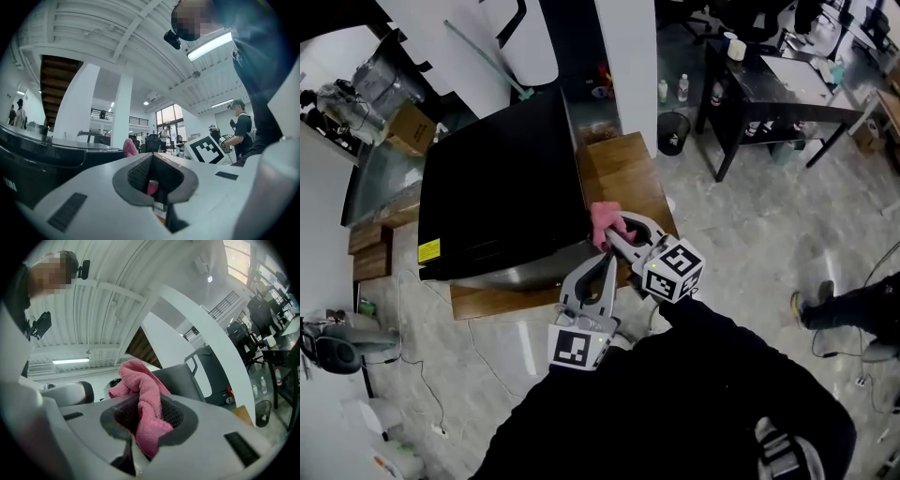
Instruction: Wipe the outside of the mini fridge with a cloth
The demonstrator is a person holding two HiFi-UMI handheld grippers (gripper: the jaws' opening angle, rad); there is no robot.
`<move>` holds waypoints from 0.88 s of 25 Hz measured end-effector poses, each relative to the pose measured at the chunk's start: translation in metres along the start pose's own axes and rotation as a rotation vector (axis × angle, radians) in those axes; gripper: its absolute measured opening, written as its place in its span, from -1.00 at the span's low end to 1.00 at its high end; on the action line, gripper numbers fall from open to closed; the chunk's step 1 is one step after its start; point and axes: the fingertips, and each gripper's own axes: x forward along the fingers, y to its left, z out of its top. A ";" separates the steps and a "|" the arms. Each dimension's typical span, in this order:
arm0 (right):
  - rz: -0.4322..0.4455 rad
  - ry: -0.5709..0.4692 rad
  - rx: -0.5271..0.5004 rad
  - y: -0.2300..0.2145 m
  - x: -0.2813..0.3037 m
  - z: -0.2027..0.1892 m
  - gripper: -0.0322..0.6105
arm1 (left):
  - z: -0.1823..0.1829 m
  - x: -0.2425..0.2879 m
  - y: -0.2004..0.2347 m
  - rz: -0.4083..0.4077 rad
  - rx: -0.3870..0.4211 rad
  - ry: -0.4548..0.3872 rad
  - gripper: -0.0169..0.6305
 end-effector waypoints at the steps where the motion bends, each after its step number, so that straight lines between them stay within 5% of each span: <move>1: -0.008 -0.007 0.012 -0.001 0.001 -0.001 -0.62 | -0.001 -0.001 0.001 -0.002 -0.008 -0.003 -0.93; 13: -0.130 -0.037 0.054 -0.016 0.005 0.001 -0.62 | 0.008 -0.005 -0.006 -0.042 -0.082 -0.075 -0.93; 22: -0.028 0.023 0.063 -0.062 0.037 0.008 -0.64 | 0.002 0.032 -0.013 0.085 -0.021 -0.042 -0.93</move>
